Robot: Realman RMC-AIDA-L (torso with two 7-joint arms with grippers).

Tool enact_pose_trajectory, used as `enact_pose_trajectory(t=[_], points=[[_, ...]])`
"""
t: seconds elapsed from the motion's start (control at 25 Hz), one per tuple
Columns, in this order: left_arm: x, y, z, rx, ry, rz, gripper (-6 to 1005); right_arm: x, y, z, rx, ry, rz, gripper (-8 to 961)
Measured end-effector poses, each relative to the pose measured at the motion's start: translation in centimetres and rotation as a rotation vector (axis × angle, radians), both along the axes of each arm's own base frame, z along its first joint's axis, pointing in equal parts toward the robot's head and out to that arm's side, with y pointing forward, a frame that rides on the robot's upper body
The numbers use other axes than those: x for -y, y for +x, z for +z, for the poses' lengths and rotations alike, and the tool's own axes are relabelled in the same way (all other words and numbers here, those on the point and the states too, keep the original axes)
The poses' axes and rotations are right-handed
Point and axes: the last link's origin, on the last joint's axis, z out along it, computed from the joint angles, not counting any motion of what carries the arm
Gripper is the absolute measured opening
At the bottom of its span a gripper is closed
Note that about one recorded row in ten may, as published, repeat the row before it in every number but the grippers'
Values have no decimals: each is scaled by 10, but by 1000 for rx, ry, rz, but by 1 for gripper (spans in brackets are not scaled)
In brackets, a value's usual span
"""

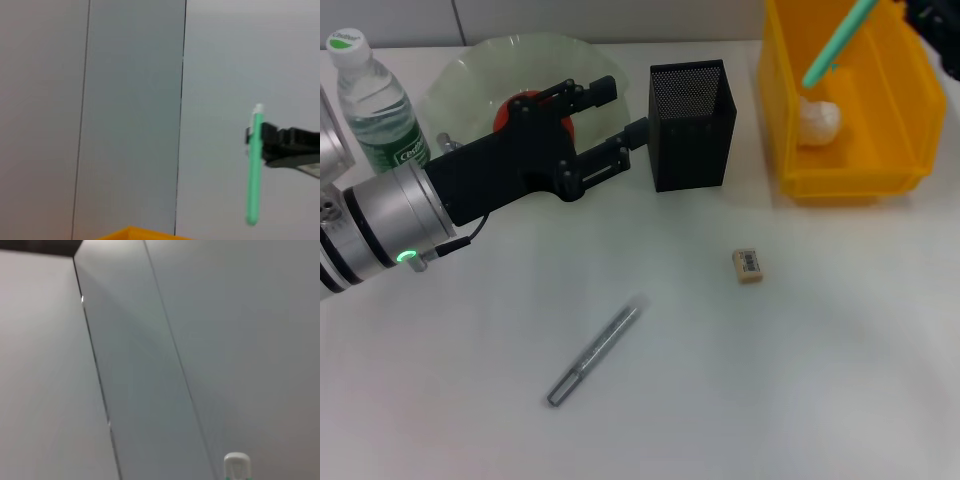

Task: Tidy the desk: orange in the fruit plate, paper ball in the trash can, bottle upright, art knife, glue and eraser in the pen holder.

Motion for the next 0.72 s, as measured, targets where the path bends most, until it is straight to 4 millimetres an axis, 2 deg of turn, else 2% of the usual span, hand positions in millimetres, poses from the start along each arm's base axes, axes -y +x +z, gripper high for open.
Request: enact_pose_trajectory(t=[0.16, 0.36, 0.72], points=[[0, 1, 0, 2, -3, -3, 622, -19, -14, -17, 106, -103, 11, 190], [1, 1, -2, -2, -12, -8, 622, -35, -20, -31, 227, -162, -8, 190], [1, 2, -2, 2, -19, -9, 622, -51, -32, -29, 277, -105, 0, 191]])
